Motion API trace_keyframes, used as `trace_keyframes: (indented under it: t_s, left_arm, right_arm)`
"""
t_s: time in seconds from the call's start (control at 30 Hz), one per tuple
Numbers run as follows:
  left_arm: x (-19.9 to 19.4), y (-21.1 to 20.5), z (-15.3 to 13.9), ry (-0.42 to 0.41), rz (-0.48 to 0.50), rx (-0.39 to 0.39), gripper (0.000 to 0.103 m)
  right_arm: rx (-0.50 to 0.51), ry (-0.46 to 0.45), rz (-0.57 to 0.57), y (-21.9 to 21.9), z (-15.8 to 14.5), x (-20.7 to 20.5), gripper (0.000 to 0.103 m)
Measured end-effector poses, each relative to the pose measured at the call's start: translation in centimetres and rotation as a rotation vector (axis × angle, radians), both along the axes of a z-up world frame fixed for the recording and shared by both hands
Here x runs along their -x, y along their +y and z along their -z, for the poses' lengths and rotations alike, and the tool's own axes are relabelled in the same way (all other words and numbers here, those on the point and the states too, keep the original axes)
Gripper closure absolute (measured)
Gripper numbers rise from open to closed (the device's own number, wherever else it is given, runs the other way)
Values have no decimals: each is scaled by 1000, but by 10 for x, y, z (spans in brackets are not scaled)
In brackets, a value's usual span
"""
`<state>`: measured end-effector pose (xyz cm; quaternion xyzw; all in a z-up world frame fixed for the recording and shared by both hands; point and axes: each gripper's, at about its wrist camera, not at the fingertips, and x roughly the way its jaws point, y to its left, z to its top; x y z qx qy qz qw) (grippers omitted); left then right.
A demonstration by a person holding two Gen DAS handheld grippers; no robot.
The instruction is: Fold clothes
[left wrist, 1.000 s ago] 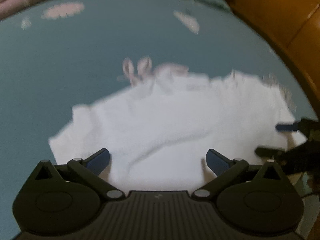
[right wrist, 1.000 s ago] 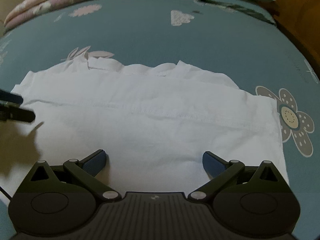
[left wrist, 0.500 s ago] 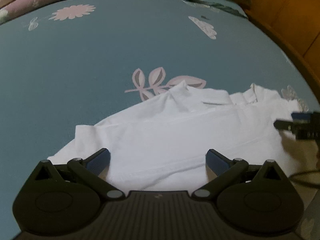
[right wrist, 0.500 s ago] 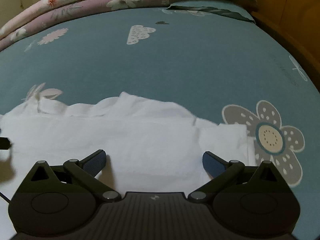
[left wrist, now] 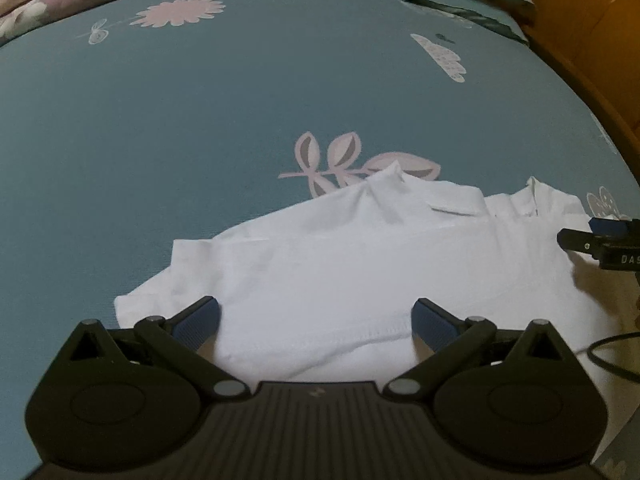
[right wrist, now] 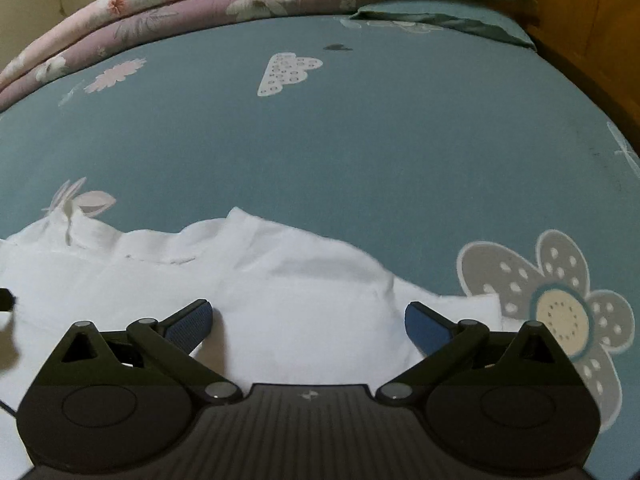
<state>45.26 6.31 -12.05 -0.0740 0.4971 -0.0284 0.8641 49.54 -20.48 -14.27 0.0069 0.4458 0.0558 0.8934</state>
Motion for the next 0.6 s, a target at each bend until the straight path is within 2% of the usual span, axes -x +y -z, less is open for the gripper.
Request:
trace_keyframes:
  t_s: [0.13,0.27,0.33,0.43,0.5,0.6]
  left_arm:
    - [11,-4,-17,-34,2,14,1]
    - [26,-15,-23,-47,20,-41,1]
    - [31,-15,-18,-33,-13,-75,1]
    - [34,-4,-4,11,-86,-46,1]
    - [33,2,6,40,-101,-20,1]
    - [34,3,-3,25,-99,-18,1]
  right_arm:
    - [-35,-8,24,-3,-19,8,0]
    - [-34,-30,22,-2,-38,35,0]
    - [-22,-26,16,0,-42,48,0]
    - [-34,1,14,2,-36,58,0]
    - [-37,38,21,3,-28,60,0]
    - [-52,77,44,1,-20,58,0]
